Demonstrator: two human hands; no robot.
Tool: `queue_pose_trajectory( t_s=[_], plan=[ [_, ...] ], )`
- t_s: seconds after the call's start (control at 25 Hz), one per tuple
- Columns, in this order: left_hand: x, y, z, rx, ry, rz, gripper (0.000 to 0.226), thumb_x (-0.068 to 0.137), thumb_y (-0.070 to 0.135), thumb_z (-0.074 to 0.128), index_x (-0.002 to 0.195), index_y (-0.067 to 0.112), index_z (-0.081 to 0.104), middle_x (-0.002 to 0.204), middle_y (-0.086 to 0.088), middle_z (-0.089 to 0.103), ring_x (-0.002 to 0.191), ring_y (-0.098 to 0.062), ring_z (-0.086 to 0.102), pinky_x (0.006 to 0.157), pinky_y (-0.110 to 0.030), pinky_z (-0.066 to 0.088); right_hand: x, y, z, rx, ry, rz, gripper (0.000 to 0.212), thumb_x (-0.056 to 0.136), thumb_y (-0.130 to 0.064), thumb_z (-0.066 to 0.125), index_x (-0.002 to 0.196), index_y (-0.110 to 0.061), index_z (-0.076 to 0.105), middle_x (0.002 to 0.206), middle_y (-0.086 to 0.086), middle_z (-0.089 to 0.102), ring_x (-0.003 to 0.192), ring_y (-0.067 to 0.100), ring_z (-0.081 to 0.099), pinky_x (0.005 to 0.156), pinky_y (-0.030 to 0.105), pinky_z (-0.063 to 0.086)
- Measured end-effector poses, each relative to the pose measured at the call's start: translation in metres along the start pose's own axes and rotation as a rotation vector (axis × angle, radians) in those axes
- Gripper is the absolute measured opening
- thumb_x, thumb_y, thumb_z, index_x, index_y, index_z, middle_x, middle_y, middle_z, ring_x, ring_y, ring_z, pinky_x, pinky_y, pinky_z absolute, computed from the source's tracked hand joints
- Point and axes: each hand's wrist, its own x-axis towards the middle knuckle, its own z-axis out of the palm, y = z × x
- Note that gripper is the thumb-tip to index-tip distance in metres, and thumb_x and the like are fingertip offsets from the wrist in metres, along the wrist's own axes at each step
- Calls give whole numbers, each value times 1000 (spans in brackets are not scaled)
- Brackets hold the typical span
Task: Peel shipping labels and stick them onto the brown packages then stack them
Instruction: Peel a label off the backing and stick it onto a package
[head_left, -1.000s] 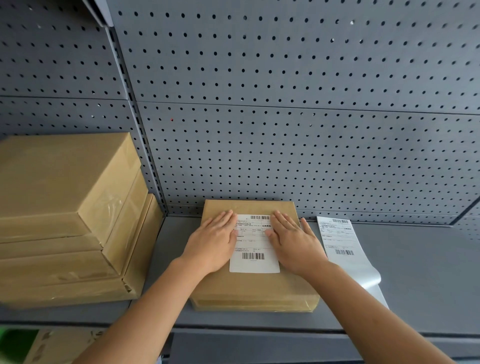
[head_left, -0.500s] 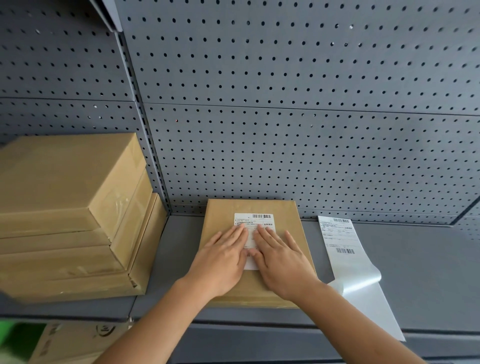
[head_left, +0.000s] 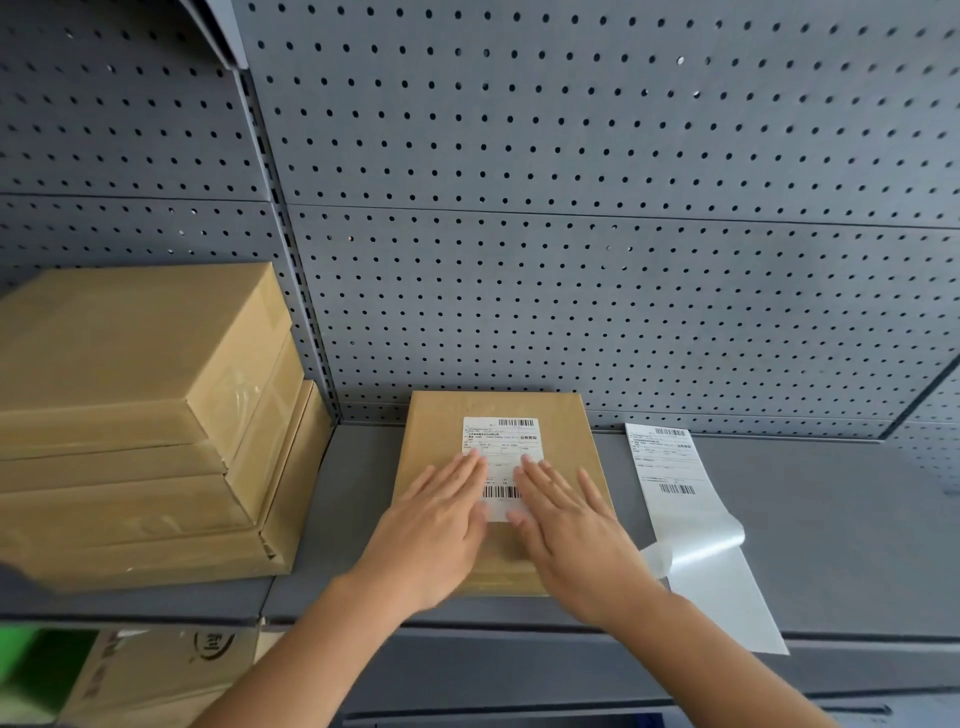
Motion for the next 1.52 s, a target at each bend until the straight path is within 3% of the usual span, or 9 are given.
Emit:
queue_pose_trajectory(
  t_s=[0.12, 0.28, 0.56, 0.68, 0.76, 0.88, 1.08, 1.24, 1.52],
  plan=[
    [-18, 9, 16, 40, -14, 61, 82, 90, 51, -24, 162, 20, 0, 167, 8, -10, 154, -2, -10, 127, -35, 6, -14, -15, 17, -15, 21, -61, 71, 103, -54, 0, 159, -20, 25, 165, -6, 19, 153, 11, 16, 122, 36, -3],
    [-26, 2, 22, 63, 18, -2, 73, 90, 52, -18, 157, 23, -10, 163, 12, -15, 153, -3, -12, 128, -34, 2, -26, -4, 27, -169, -20, 3, 66, 106, -54, 16, 148, -16, 49, 155, -2, 45, 144, 13, 41, 113, 45, 16],
    [-46, -26, 13, 25, 4, -263, 62, 105, 49, 3, 158, 23, -16, 163, 11, -24, 151, -3, -17, 124, -27, -5, -57, 45, 14, -113, 28, 184, 85, 91, -68, -15, 160, -25, 11, 165, -15, 4, 153, 5, 7, 124, 33, 0],
    [-52, -31, 14, -337, 36, -455, 70, 104, 57, 18, 162, 25, -3, 169, 11, -3, 155, -8, 8, 123, -30, 15, -60, 48, 5, 261, -10, 386, 77, 97, -67, 16, 161, -24, 7, 163, -18, 11, 153, 8, 17, 120, 28, 19],
    [-54, -25, 13, -759, 69, -585, 65, 103, 56, 32, 160, 26, 22, 162, 14, 29, 151, -14, 27, 120, -34, 23, -56, 45, -1, 646, -9, 540, 62, 102, -52, 40, 157, -27, 25, 154, -15, 39, 140, 11, 41, 111, 29, 35],
    [-56, -19, 14, -1095, 85, -679, 55, 102, 51, 45, 151, 26, 45, 150, 13, 49, 144, -13, 39, 120, -37, 29, -52, 39, -4, 974, -6, 628, 28, 105, -34, 45, 129, -32, 59, 123, -15, 66, 113, 0, 57, 85, 16, 42],
    [-57, -8, 4, -1155, 191, -651, 44, 102, 46, 50, 142, 29, 55, 122, 27, 55, 121, -1, 44, 108, -29, 30, -55, 31, -14, 1055, 58, 669, 24, 105, -31, 44, 111, -36, 66, 113, -17, 69, 107, -1, 57, 79, 16, 41],
    [-48, 12, -18, -1147, 219, -592, 11, 101, 46, 52, 103, 50, 62, 84, 48, 65, 95, 17, 56, 85, -16, 36, -60, 39, -44, 1075, 198, 681, 21, 104, -29, 46, 100, -36, 66, 107, -20, 67, 99, -8, 55, 77, 17, 40],
    [6, 91, -20, -1152, 125, -323, 26, 99, 46, 54, 114, 33, 72, 103, 27, 75, 90, 14, 66, 78, -16, 46, -95, 114, -107, 998, 487, 762, 18, 103, -27, 49, 109, -30, 65, 107, -12, 67, 97, 1, 58, 84, 31, 40]
  ],
)
